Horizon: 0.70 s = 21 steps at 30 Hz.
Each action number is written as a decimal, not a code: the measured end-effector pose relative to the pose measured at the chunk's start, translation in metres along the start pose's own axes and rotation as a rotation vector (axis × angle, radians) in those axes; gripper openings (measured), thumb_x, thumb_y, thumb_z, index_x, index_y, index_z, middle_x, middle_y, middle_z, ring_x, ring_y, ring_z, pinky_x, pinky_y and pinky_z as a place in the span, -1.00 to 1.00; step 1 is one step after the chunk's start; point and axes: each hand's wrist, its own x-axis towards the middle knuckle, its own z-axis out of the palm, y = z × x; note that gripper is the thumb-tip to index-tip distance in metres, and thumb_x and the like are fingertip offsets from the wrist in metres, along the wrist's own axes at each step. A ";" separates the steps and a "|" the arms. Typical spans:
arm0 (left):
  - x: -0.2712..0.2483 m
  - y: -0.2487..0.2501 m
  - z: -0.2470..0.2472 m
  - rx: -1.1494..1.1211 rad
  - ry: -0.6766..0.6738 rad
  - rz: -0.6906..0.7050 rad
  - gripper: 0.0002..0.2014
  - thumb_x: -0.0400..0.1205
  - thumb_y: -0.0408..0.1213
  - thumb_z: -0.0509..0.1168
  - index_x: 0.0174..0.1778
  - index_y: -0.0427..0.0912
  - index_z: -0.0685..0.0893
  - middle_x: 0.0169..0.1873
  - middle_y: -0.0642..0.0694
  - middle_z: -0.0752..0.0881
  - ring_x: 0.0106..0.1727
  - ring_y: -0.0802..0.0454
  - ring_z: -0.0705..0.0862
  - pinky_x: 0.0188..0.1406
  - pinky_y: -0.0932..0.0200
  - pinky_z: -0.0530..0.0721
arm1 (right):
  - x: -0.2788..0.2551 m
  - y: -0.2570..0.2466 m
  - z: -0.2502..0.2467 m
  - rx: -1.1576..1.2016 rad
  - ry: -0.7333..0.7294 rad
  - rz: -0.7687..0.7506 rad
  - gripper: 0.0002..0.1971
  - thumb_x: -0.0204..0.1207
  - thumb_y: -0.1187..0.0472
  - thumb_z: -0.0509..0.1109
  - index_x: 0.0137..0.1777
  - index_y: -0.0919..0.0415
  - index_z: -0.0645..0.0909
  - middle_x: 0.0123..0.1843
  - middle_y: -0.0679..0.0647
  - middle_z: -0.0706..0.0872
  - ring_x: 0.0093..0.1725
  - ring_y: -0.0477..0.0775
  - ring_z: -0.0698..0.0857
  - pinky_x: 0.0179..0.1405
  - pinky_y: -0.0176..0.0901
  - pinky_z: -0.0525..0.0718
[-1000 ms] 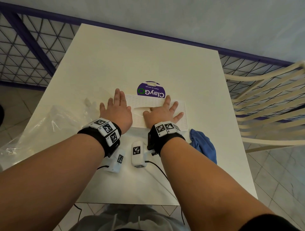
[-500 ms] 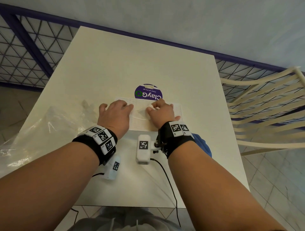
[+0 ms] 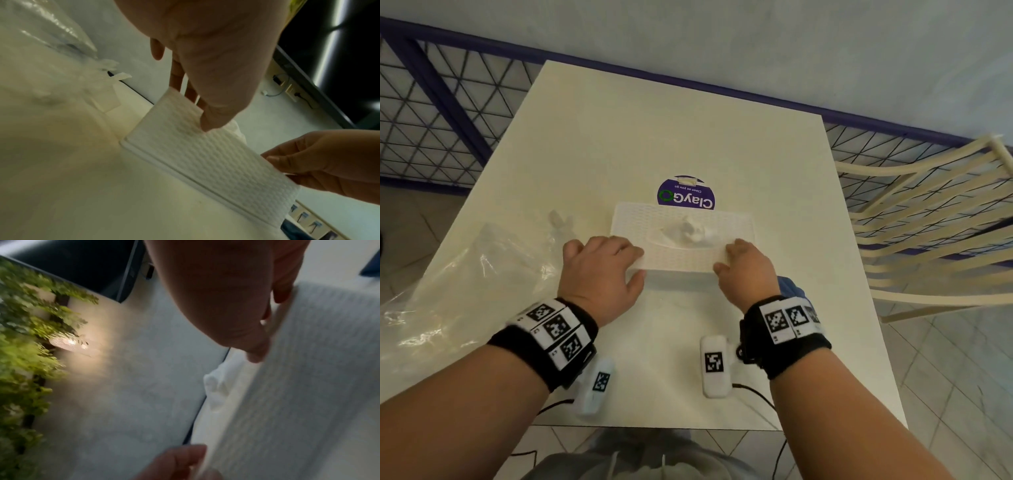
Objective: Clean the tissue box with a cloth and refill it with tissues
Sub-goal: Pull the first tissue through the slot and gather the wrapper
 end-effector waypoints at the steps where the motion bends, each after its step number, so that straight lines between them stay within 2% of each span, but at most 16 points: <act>1: 0.003 0.001 0.002 0.008 -0.014 -0.007 -0.68 0.49 0.02 0.26 0.09 0.04 0.73 0.04 0.06 0.73 0.06 -0.07 0.66 -0.01 -0.01 0.24 | 0.001 -0.001 0.001 -0.031 -0.032 -0.009 -0.54 0.71 0.16 0.16 0.58 0.25 0.32 0.68 0.11 0.24 0.64 0.08 0.25 0.54 -0.20 0.23; 3: 0.014 0.002 0.005 0.018 -0.039 -0.028 -0.70 0.56 -0.10 0.27 0.20 0.04 0.68 0.17 0.05 0.70 0.18 -0.05 0.62 0.08 -0.05 0.25 | 0.009 -0.005 0.000 -0.028 -0.011 -0.024 -0.55 0.71 0.17 0.16 0.57 0.27 0.34 0.69 0.12 0.20 0.65 0.09 0.22 0.57 -0.17 0.20; 6: 0.037 0.003 0.010 0.016 -0.108 -0.072 -0.57 0.57 -0.27 0.23 0.38 0.05 0.54 0.37 0.04 0.57 0.38 -0.02 0.50 0.24 -0.09 0.21 | 0.027 -0.012 -0.010 0.028 0.087 0.009 -0.57 0.68 0.14 0.21 0.49 0.32 0.40 0.60 0.17 0.33 0.55 0.12 0.38 0.48 -0.19 0.32; 8: 0.048 0.004 0.011 0.020 -0.133 -0.086 -0.50 0.53 -0.33 0.21 0.42 0.04 0.48 0.42 0.03 0.51 0.43 -0.01 0.43 0.31 -0.12 0.21 | 0.035 -0.018 -0.017 0.031 0.077 0.025 -0.58 0.68 0.15 0.22 0.46 0.35 0.42 0.52 0.19 0.44 0.50 0.15 0.43 0.42 -0.20 0.38; 11: 0.054 0.006 0.012 0.027 -0.164 -0.114 -0.45 0.48 -0.36 0.21 0.44 0.02 0.44 0.43 0.01 0.47 0.46 -0.01 0.38 0.38 -0.15 0.20 | 0.041 -0.019 -0.017 0.124 0.097 0.090 -0.60 0.63 0.19 0.25 0.44 0.28 0.44 0.43 0.19 0.54 0.39 0.18 0.54 0.16 -0.20 0.49; 12: 0.053 0.007 0.012 0.033 -0.175 -0.120 -0.43 0.48 -0.37 0.21 0.45 0.01 0.42 0.44 0.01 0.46 0.48 -0.02 0.35 0.39 -0.15 0.20 | 0.041 -0.020 -0.014 0.156 0.119 0.112 -0.60 0.61 0.21 0.26 0.43 0.27 0.43 0.41 0.19 0.55 0.37 0.19 0.56 0.13 -0.19 0.50; 14: 0.050 0.009 0.010 0.041 -0.216 -0.108 -0.39 0.49 -0.37 0.20 0.50 0.00 0.35 0.50 -0.01 0.38 0.54 -0.02 0.26 0.41 -0.17 0.18 | 0.040 -0.024 -0.009 0.162 0.112 0.118 -0.57 0.58 0.26 0.25 0.46 0.25 0.40 0.47 0.20 0.49 0.43 0.21 0.51 0.34 -0.08 0.51; 16: 0.047 0.006 0.005 -0.003 -0.287 -0.087 -0.35 0.52 -0.33 0.20 0.57 0.00 0.25 0.58 -0.01 0.27 0.61 -0.01 0.15 0.47 -0.18 0.15 | 0.031 -0.034 -0.005 0.131 0.166 0.058 -0.51 0.54 0.30 0.25 0.49 0.14 0.39 0.57 0.13 0.35 0.53 0.18 0.40 0.59 0.12 0.28; 17: 0.047 0.000 -0.001 -0.056 -0.315 -0.080 -0.34 0.54 -0.32 0.20 0.60 0.01 0.22 0.61 -0.01 0.22 0.62 0.00 0.14 0.50 -0.18 0.13 | 0.023 -0.044 -0.002 0.157 0.235 -0.002 -0.51 0.52 0.32 0.26 0.47 0.09 0.42 0.57 0.09 0.33 0.51 0.17 0.43 0.61 0.14 0.24; 18: 0.046 -0.007 -0.009 -0.117 -0.324 -0.080 -0.34 0.56 -0.31 0.20 0.61 0.01 0.21 0.62 -0.01 0.19 0.62 0.00 0.17 0.51 -0.15 0.13 | 0.013 -0.055 0.002 0.215 0.296 -0.077 -0.55 0.50 0.32 0.26 0.41 0.07 0.48 0.52 0.07 0.37 0.42 0.17 0.52 0.54 0.11 0.34; 19: 0.045 -0.018 -0.019 -0.168 -0.307 -0.089 -0.36 0.58 -0.32 0.19 0.61 0.02 0.23 0.62 -0.01 0.20 0.58 -0.01 0.24 0.51 -0.12 0.15 | 0.002 -0.068 0.008 0.269 0.320 -0.149 -0.63 0.50 0.29 0.27 0.31 0.08 0.54 0.43 0.06 0.45 0.28 0.16 0.62 0.37 0.06 0.51; 20: 0.042 -0.029 -0.030 -0.195 -0.266 -0.110 -0.40 0.59 -0.33 0.20 0.58 0.02 0.29 0.60 -0.01 0.24 0.53 -0.04 0.34 0.48 -0.09 0.18 | -0.010 -0.082 0.016 0.297 0.297 -0.211 -0.74 0.50 0.23 0.28 0.19 0.10 0.58 0.31 0.07 0.54 0.15 0.15 0.67 0.15 -0.02 0.61; 21: 0.039 -0.042 -0.040 -0.195 -0.217 -0.147 -0.45 0.60 -0.33 0.19 0.54 0.02 0.35 0.56 -0.02 0.28 0.46 -0.07 0.42 0.44 -0.07 0.23 | -0.021 -0.096 0.025 0.282 0.208 -0.255 -0.83 0.51 0.15 0.29 0.06 0.12 0.59 0.18 0.09 0.63 0.05 0.15 0.69 0.00 -0.07 0.63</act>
